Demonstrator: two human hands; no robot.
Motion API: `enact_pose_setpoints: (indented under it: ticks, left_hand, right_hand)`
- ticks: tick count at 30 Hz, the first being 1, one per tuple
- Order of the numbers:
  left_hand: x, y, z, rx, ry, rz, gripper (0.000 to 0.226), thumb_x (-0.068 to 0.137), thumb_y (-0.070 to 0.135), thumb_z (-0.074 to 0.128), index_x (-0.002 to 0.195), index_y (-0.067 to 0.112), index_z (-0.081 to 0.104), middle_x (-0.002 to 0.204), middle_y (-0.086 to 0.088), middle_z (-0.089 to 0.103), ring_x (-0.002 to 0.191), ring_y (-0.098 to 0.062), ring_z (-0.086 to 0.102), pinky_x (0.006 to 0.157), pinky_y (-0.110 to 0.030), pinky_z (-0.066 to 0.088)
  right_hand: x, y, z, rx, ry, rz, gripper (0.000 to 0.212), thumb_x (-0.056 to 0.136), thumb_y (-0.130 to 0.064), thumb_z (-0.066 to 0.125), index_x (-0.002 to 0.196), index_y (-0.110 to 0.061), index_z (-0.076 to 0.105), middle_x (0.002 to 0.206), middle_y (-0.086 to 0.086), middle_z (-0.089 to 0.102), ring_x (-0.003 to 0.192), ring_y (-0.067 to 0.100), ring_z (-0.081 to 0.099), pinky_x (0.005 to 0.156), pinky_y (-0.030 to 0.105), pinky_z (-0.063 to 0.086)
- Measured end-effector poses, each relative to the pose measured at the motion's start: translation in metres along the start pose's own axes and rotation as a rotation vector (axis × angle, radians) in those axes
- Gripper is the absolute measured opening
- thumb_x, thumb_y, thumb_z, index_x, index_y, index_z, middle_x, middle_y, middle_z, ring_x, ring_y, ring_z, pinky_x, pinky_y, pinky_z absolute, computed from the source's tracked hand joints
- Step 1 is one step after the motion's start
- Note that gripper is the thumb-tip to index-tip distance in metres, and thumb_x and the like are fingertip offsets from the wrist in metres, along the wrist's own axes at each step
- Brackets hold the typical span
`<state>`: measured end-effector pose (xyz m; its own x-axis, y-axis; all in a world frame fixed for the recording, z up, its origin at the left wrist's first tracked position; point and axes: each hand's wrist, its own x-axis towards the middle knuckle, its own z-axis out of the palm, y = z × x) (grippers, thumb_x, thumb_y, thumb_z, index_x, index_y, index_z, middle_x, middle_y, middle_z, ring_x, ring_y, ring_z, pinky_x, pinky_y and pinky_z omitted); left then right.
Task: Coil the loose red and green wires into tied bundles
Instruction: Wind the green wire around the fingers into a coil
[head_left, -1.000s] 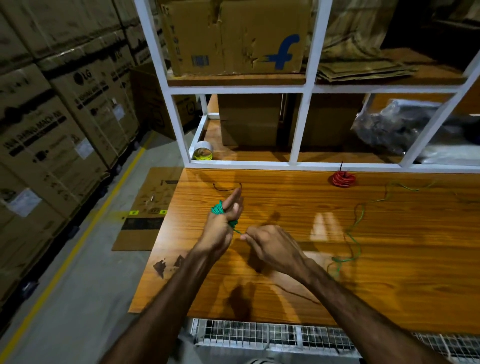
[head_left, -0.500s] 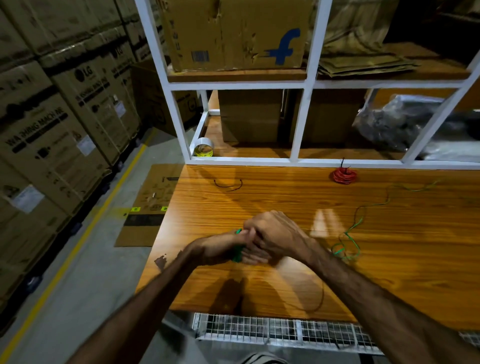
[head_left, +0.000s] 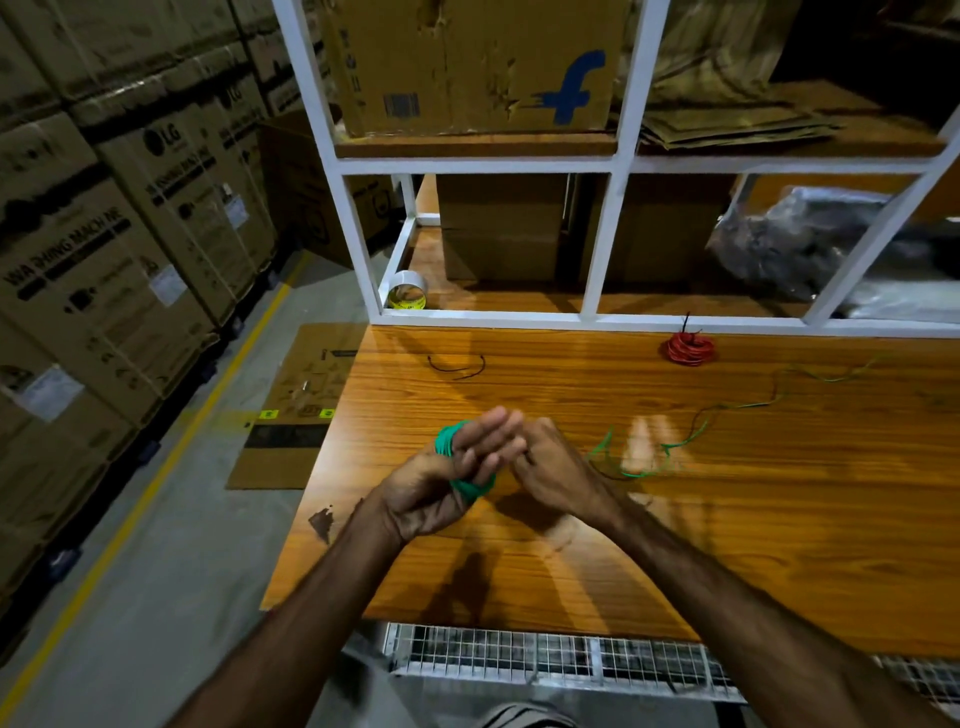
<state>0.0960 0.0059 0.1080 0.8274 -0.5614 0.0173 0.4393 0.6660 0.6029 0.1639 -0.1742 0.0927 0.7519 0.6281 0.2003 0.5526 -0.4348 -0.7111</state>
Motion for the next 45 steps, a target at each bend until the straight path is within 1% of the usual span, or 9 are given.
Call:
enact_pose_setpoints:
  ticks: [7, 12, 16, 19, 22, 25, 32, 39, 45]
  left_hand:
    - [0.025, 0.009, -0.005, -0.111, 0.386, 0.307, 0.066, 0.089, -0.021, 0.037, 0.15, 0.003, 0.045, 0.157, -0.01, 0.046, 0.146, -0.029, 0.042, 0.101, -0.026, 0.053]
    - [0.036, 0.001, -0.012, 0.047, 0.572, 0.406, 0.057, 0.098, -0.016, 0.038, 0.152, 0.003, 0.042, 0.158, -0.01, 0.044, 0.147, -0.028, 0.04, 0.123, -0.034, 0.031]
    - [0.033, 0.0, -0.026, 0.909, 0.702, 0.188, 0.049, 0.106, 0.012, 0.052, 0.154, 0.021, 0.044, 0.158, 0.003, 0.042, 0.144, -0.011, 0.04, 0.12, -0.036, 0.034]
    - [0.023, -0.002, -0.033, 1.027, 0.558, -0.004, 0.053, 0.104, 0.049, 0.05, 0.148, 0.02, 0.053, 0.149, -0.002, 0.055, 0.134, -0.011, 0.051, 0.113, -0.036, 0.042]
    - [0.019, -0.004, -0.027, 0.889, 0.476, -0.198, 0.088, 0.085, 0.085, 0.044, 0.109, 0.004, 0.067, 0.105, -0.013, 0.066, 0.096, -0.013, 0.059, 0.086, -0.029, 0.046]
    - [0.019, -0.004, -0.023, 0.571, 0.356, -0.349, 0.072, 0.09, 0.072, 0.038, 0.111, 0.007, 0.06, 0.108, -0.018, 0.058, 0.102, -0.022, 0.06, 0.089, -0.028, 0.053]
    - [0.001, 0.006, -0.023, 0.474, -0.107, -0.555, 0.045, 0.087, 0.002, 0.065, 0.133, 0.003, 0.064, 0.136, -0.014, 0.065, 0.13, -0.027, 0.06, 0.116, -0.036, 0.042]
    - [0.001, 0.0, -0.013, 0.023, -0.166, -0.21, 0.06, 0.088, -0.016, 0.057, 0.146, 0.001, 0.051, 0.152, -0.017, 0.049, 0.145, -0.03, 0.042, 0.123, -0.033, 0.027]
    - [0.018, 0.002, 0.001, -0.117, 0.036, 0.137, 0.076, 0.081, -0.018, 0.066, 0.151, 0.004, 0.044, 0.161, -0.013, 0.039, 0.149, -0.029, 0.036, 0.121, -0.034, 0.027]
  right_hand:
    - [-0.012, -0.005, 0.006, -0.328, -0.111, 0.016, 0.035, 0.108, -0.052, 0.035, 0.086, -0.028, 0.047, 0.078, 0.004, 0.062, 0.074, 0.032, 0.062, 0.06, 0.044, 0.047]
    - [-0.015, -0.014, 0.009, -0.465, -0.225, -0.022, 0.031, 0.108, -0.05, 0.033, 0.091, -0.027, 0.045, 0.085, 0.013, 0.066, 0.081, 0.041, 0.065, 0.062, 0.044, 0.05]
    - [-0.008, -0.024, -0.003, -0.557, -0.282, -0.079, 0.032, 0.109, -0.047, 0.039, 0.098, -0.023, 0.056, 0.089, 0.015, 0.068, 0.088, 0.041, 0.066, 0.062, 0.037, 0.035]
    - [0.001, -0.023, -0.018, -0.575, -0.267, -0.095, 0.029, 0.107, -0.046, 0.044, 0.108, -0.024, 0.062, 0.095, 0.016, 0.071, 0.093, 0.042, 0.068, 0.063, 0.039, 0.039]
    - [0.004, -0.024, -0.025, -0.564, -0.262, -0.127, 0.028, 0.106, -0.045, 0.049, 0.111, -0.023, 0.067, 0.097, 0.014, 0.073, 0.093, 0.039, 0.068, 0.066, 0.04, 0.046]
    - [0.003, -0.02, -0.022, -0.519, -0.227, -0.143, 0.028, 0.105, -0.042, 0.046, 0.096, -0.023, 0.064, 0.088, 0.007, 0.071, 0.079, 0.032, 0.067, 0.061, 0.041, 0.049]
    - [0.002, -0.008, -0.019, -0.275, -0.12, -0.205, 0.021, 0.106, -0.038, 0.048, 0.098, -0.024, 0.062, 0.096, -0.008, 0.065, 0.087, 0.013, 0.059, 0.069, 0.034, 0.046]
    - [-0.006, 0.0, -0.015, -0.09, -0.053, -0.17, 0.009, 0.096, -0.009, 0.058, 0.102, -0.013, 0.064, 0.098, -0.003, 0.067, 0.089, 0.016, 0.064, 0.072, 0.035, 0.05]
    - [-0.002, -0.001, 0.0, -0.216, -0.015, 0.13, 0.033, 0.098, -0.044, 0.035, 0.111, -0.024, 0.059, 0.111, 0.013, 0.071, 0.098, 0.038, 0.067, 0.073, 0.052, 0.055]
